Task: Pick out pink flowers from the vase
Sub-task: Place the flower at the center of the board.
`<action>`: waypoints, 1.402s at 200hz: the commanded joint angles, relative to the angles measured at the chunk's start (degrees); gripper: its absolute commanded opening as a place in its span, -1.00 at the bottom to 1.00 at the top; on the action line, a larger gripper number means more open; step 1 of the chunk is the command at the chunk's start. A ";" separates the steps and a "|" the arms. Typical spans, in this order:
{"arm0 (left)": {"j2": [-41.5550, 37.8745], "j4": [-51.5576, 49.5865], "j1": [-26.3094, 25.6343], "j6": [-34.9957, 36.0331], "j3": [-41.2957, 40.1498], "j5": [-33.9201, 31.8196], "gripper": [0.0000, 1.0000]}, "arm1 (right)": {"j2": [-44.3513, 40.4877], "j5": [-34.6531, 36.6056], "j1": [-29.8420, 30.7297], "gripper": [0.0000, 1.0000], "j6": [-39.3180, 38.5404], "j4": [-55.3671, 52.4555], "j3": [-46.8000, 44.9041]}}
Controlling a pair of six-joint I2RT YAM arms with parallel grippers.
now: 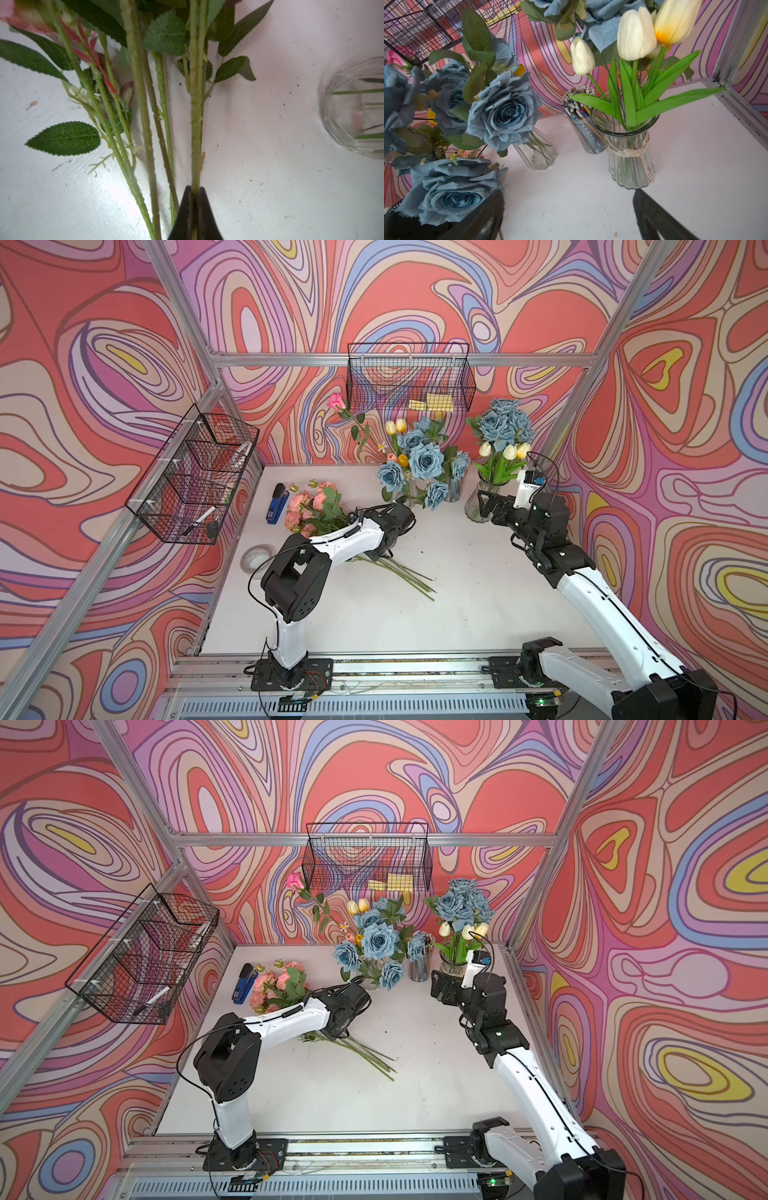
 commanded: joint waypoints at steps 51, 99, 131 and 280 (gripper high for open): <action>1.69 -4.36 -0.36 -3.02 3.13 2.89 -1.00 | 0.94 -0.06 -0.09 0.96 -0.13 -1.30 1.42; 2.34 -5.75 -0.36 -4.39 2.87 4.27 -0.89 | 1.10 0.00 -0.09 0.96 -0.17 -1.53 1.81; 3.19 -4.61 -0.27 -3.37 3.25 6.15 -0.65 | 0.75 0.42 -0.09 0.96 -0.33 -2.18 1.85; -11.52 -1.16 0.23 1.81 -2.73 -8.13 -0.17 | 0.90 1.12 -0.09 0.97 -0.35 -4.61 2.86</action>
